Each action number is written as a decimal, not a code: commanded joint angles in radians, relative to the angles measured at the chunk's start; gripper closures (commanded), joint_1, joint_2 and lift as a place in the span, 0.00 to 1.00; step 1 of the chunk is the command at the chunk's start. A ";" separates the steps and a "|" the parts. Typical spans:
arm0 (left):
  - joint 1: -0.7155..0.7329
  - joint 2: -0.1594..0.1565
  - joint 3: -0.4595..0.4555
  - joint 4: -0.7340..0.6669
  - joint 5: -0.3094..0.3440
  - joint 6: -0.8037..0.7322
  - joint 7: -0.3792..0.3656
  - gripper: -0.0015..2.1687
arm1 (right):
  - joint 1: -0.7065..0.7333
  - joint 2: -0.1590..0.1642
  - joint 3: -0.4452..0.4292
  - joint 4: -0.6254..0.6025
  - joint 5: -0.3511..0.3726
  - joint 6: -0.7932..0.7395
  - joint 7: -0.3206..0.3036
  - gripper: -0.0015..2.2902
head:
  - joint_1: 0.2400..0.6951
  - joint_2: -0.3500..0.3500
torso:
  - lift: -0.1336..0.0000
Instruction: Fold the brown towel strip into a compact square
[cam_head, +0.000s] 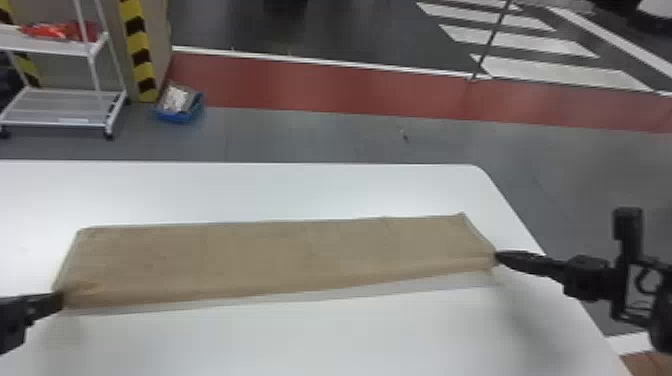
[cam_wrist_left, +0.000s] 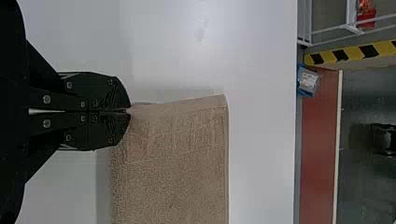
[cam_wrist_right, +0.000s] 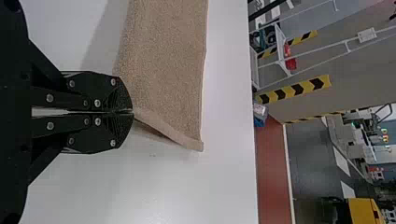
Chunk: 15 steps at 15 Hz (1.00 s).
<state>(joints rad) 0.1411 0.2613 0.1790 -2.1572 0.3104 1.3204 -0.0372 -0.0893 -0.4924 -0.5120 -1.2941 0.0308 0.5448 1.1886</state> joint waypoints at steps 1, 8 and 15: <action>0.022 0.003 0.019 -0.026 0.001 0.014 -0.007 0.80 | 0.016 0.000 -0.010 -0.019 -0.009 0.007 0.003 0.48 | 1.00 0.19 | 0.07; 0.032 0.001 0.023 -0.035 0.001 0.014 -0.016 0.80 | 0.085 0.015 -0.053 -0.065 -0.031 0.010 0.023 0.48 | 1.00 0.19 | 0.07; 0.058 -0.004 0.028 -0.062 0.004 -0.002 -0.018 0.01 | 0.100 0.041 -0.100 -0.074 -0.029 -0.048 0.016 0.03 | 1.00 0.17 | 0.07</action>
<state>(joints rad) 0.1908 0.2584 0.2017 -2.2095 0.3131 1.3193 -0.0555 0.0068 -0.4547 -0.5986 -1.3656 0.0017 0.5067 1.2042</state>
